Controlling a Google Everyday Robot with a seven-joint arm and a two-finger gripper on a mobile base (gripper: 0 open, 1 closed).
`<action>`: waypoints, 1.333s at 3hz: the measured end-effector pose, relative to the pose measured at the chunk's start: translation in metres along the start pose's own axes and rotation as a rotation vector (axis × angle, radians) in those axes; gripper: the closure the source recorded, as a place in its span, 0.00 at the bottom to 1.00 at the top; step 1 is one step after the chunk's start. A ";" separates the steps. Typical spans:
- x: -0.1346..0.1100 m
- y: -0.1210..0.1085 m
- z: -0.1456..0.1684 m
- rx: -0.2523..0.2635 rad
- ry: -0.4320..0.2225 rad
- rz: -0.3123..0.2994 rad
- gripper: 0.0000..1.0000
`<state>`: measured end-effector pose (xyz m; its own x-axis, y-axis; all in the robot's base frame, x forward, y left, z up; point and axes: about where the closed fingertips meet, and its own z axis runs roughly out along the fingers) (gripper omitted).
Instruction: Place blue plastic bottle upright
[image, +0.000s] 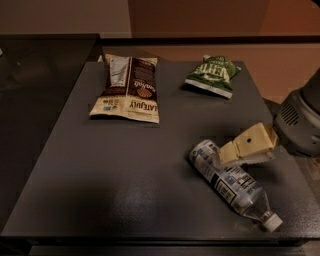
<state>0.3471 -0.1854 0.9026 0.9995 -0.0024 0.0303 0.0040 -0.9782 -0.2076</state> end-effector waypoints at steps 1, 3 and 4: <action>0.007 -0.002 -0.003 -0.016 0.028 0.021 0.00; -0.018 -0.042 0.009 -0.156 0.028 -0.200 0.00; -0.026 -0.047 0.015 -0.190 0.009 -0.269 0.00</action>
Offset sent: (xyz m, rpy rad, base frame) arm -0.0286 0.0517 -0.0069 -0.2070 -0.0704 0.2581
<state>0.3210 -0.1365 0.8971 0.9632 0.2600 0.0685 0.2610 -0.9653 -0.0046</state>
